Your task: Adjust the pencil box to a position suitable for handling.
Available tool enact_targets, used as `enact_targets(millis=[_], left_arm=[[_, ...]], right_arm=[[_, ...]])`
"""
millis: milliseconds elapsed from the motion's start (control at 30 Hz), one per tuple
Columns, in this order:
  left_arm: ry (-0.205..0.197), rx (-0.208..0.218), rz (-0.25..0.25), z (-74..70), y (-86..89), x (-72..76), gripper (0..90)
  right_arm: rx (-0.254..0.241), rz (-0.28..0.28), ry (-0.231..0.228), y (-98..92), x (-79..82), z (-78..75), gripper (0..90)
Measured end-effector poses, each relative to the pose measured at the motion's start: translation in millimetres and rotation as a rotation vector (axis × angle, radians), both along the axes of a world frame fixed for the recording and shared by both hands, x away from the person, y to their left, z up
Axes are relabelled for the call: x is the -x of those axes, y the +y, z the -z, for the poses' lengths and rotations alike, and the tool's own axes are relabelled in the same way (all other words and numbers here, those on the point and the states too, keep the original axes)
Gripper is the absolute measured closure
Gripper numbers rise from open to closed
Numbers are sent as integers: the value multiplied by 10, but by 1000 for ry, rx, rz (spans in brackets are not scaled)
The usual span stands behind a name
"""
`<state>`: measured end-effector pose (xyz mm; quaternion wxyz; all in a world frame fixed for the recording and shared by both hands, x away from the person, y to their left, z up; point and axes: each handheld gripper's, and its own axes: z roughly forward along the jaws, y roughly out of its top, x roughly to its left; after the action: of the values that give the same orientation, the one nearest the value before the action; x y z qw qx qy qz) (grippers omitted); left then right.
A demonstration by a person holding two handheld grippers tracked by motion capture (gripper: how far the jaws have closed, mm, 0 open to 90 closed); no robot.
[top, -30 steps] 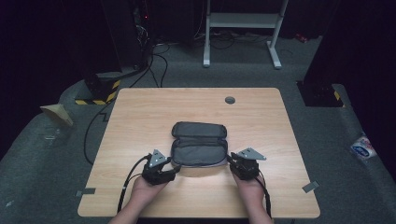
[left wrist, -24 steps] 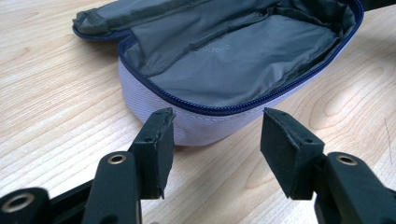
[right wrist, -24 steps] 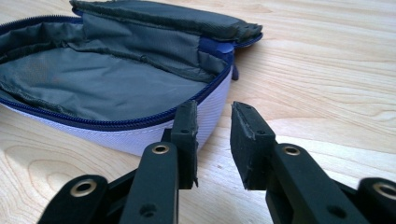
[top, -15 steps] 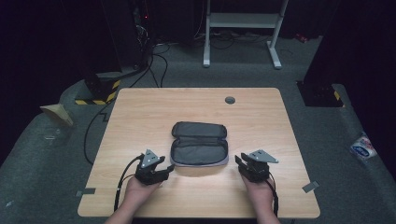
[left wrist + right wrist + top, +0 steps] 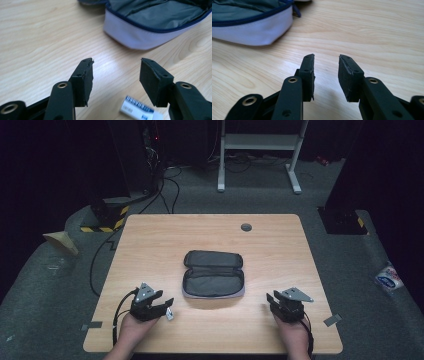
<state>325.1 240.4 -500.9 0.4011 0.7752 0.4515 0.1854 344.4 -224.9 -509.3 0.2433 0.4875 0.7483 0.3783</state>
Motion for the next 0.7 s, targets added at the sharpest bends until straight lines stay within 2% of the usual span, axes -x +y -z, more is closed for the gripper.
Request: enact_targets(millis=[167, 267, 333, 367, 433, 600, 700], left_arm=[[13, -12, 1, 57, 85, 64, 507], [23, -14, -7, 82, 123, 109, 536], [25, -14, -9, 87, 132, 126, 553], [14, -40, -32, 93, 152, 149, 557], [22, -34, -49, 101, 180, 158, 559], [57, -27, -46, 162, 203, 259, 611], [50, -46, -42, 148, 185, 332, 649]], right_arm=[[17, 25, 12, -78, 57, 31, 652], [51, 17, 29, -67, 59, 62, 647], [56, 16, 37, -59, 58, 73, 646], [71, 6, 47, -43, 43, 97, 644], [82, 1, 55, -31, 28, 109, 641], [73, 12, 59, -44, 44, 113, 640], [73, 9, 60, -44, 46, 112, 640]])
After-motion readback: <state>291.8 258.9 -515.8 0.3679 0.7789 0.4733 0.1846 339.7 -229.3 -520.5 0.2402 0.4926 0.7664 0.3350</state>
